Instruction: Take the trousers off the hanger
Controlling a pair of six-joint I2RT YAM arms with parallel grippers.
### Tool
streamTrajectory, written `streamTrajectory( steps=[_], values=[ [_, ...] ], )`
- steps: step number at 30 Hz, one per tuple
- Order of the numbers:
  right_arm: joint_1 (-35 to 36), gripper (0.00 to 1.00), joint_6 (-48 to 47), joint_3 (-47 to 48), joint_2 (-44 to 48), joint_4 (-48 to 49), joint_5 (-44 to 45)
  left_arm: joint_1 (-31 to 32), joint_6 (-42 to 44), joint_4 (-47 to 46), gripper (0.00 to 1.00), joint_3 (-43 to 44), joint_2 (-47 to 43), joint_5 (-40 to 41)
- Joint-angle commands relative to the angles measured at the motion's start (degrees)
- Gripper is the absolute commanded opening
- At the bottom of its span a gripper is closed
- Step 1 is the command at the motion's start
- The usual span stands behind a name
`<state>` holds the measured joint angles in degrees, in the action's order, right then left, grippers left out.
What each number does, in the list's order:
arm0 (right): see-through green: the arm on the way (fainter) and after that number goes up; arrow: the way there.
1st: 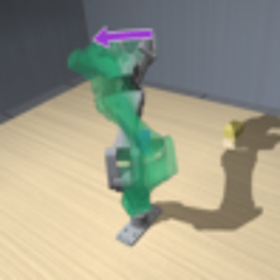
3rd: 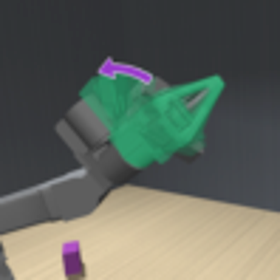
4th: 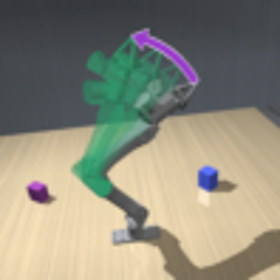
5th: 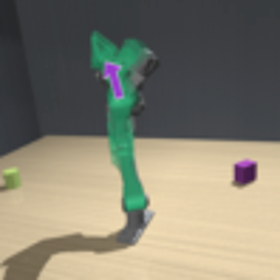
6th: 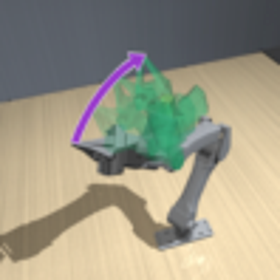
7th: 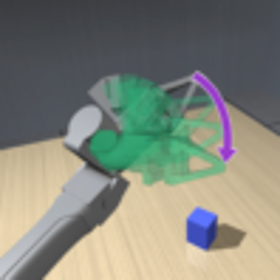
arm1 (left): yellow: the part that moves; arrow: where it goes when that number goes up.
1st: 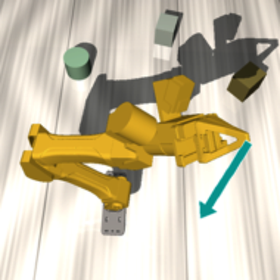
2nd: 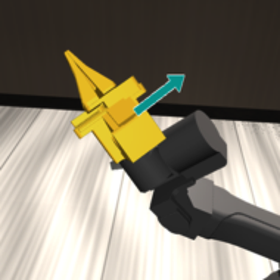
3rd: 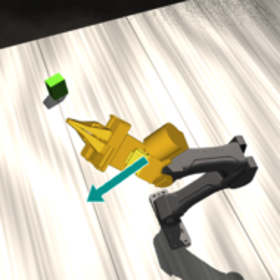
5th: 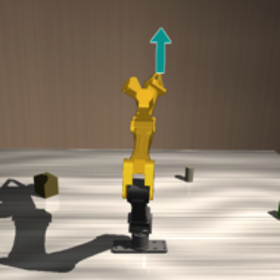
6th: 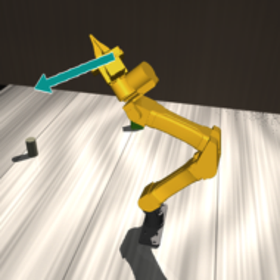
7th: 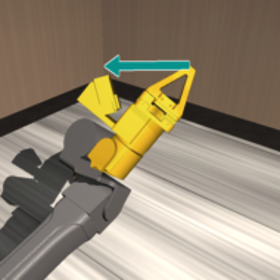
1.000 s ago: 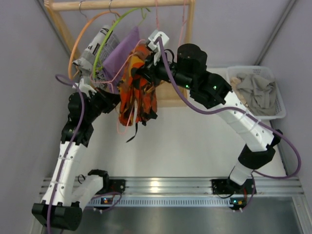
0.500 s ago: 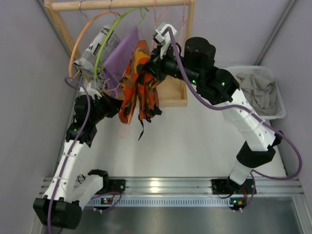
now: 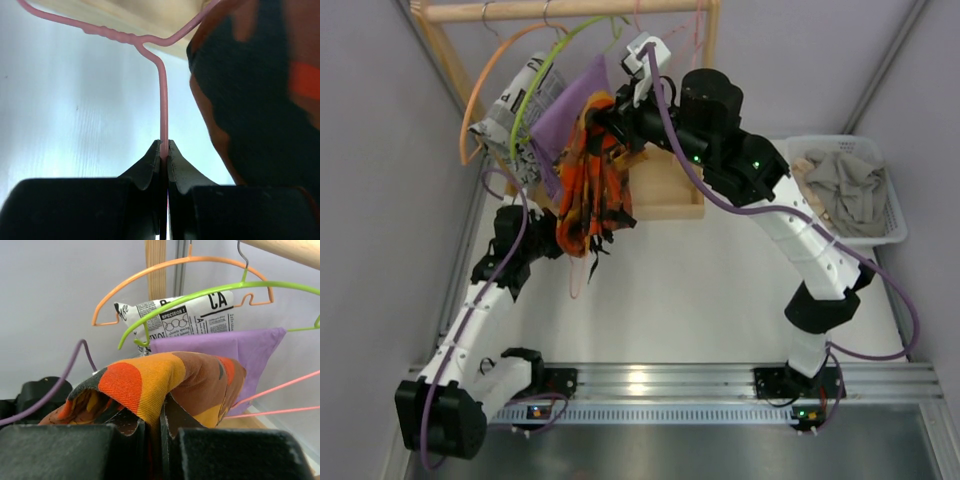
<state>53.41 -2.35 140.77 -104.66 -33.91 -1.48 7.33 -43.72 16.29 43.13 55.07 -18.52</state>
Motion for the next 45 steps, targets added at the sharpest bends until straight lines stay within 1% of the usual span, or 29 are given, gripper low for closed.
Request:
streamTrajectory(
  steps=[1,5,9,11,14,17,19,22,23,25,29,32,37,39,40,41,43,44,45],
  values=[
    [0.56,0.00,-0.02,5.40,4.73,15.63,0.95,-0.13,0.57,0.59,0.00,-0.69,1.62,2.18],
    [-0.05,0.00,-1.52,4.69,6.22,15.89,1.21,-0.04,2.41,0.84,0.00,1.69,1.27,2.18],
    [-2.16,0.00,-2.48,5.04,7.98,16.07,1.21,-0.04,4.61,1.02,0.00,0.81,1.18,3.75],
    [-2.34,0.00,-3.63,4.34,9.73,15.89,1.21,-0.13,4.61,0.93,0.00,0.20,0.83,3.32],
    [-3.92,0.00,-3.71,3.28,11.66,16.24,1.21,-0.13,5.66,1.02,0.00,1.33,0.48,3.23],
    [-5.68,0.00,-5.20,2.93,13.25,16.33,1.21,-0.30,8.04,2.86,0.00,3.44,-0.05,3.41],
    [-6.82,0.00,-5.39,2.49,14.04,16.42,2.88,-0.39,9.88,3.92,0.00,3.89,-0.57,2.36],
    [-8.84,0.00,-5.21,1.62,16.32,16.60,1.83,-0.48,12.69,4.97,0.00,4.24,-1.28,0.08],
    [-9.28,0.00,-5.12,1.18,17.90,16.42,-0.52,-0.48,13.40,5.50,0.00,4.33,-1.54,-0.19],
    [-10.34,0.00,-4.16,-0.67,20.79,15.90,-1.77,-0.57,15.33,5.85,0.00,4.50,-1.98,-2.03],
    [-14.37,0.00,-2.92,-3.92,25.45,15.28,-3.01,-0.57,16.83,5.85,0.00,4.94,-1.98,-2.22],
    [-17.10,0.00,-4.59,-7.34,29.59,14.93,-0.56,-0.57,17.36,5.94,0.00,5.55,-2.59,-2.48],
    [-20.00,0.00,-8.89,-16.21,35.22,15.36,4.63,-0.57,17.80,5.85,0.00,6.08,-3.56,-4.94],
    [-22.11,0.00,-10.47,-21.40,36.37,17.37,9.37,-0.57,18.15,5.85,0.00,5.82,-4.00,-6.86],
    [-22.73,0.00,-13.09,-23.33,37.15,18.34,11.39,-0.48,18.50,5.85,0.00,5.99,-4.18,-7.75],
    [-22.99,0.00,-14.60,-25.35,37.42,19.31,15.76,-0.48,18.85,5.85,0.00,6.34,-4.09,-9.06],
    [-23.61,0.00,-17.85,-30.89,38.12,21.59,19.13,-0.48,19.90,5.85,0.00,6.61,-4.44,-13.09],
    [-24.83,0.00,-18.21,-34.65,38.65,22.48,20.79,-0.48,20.17,5.77,0.00,6.52,-4.88,-13.99],
    [-25.71,0.00,-17.52,-36.16,38.92,22.83,21.51,-0.48,20.34,5.85,0.00,6.26,-6.01,-14.60]
  ],
)
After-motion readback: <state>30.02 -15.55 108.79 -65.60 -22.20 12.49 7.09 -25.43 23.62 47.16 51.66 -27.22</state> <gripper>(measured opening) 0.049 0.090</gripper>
